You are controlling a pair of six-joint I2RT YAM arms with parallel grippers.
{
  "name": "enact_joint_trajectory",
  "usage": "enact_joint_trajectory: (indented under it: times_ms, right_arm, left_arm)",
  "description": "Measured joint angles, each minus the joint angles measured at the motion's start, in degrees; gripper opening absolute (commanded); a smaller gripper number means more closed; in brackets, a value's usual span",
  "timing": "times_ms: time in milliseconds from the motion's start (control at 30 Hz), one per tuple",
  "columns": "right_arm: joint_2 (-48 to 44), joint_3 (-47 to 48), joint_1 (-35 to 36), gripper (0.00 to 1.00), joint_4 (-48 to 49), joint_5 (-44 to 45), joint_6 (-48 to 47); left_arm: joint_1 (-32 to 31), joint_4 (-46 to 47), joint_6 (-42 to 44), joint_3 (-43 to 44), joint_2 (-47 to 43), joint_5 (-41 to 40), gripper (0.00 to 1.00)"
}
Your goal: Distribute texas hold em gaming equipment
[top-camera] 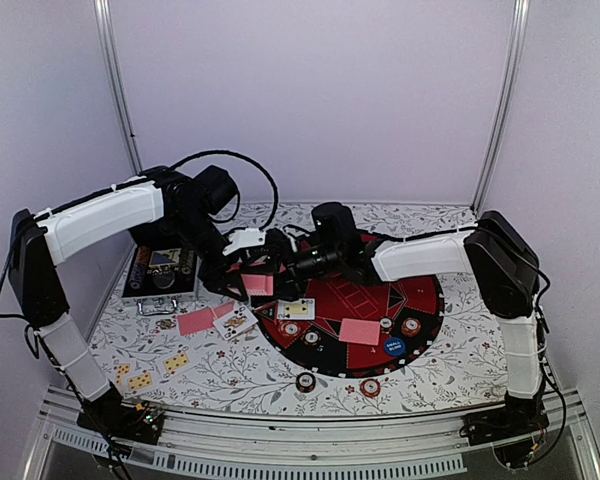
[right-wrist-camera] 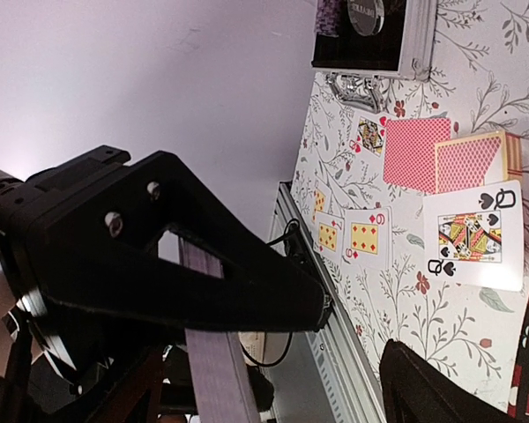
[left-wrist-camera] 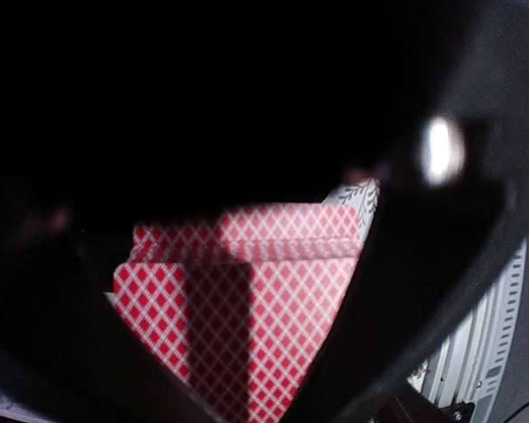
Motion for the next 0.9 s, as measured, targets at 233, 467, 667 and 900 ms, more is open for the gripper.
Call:
enact_joint_trajectory:
  times_ms: [233,467,667,900]
  right_arm:
    - [4.1,3.3,0.8,0.86,1.8,-0.2,2.2]
    - [5.6,3.3,1.1,0.74,5.1,-0.8,4.6]
    - [5.2,0.0,0.5,0.68,9.8,-0.6,5.7]
    - [1.8,-5.5,-0.7,0.62,12.1,0.1,6.0]
  left_arm:
    - [0.0,0.1,-0.1,0.1,0.0,0.0,0.37]
    - [0.0,-0.1,-0.1,0.1,0.2,-0.3,0.37]
    - [0.0,-0.2,-0.1,0.1,0.2,-0.3,0.36]
    - [0.0,0.0,-0.1,0.1,0.4,-0.3,0.36]
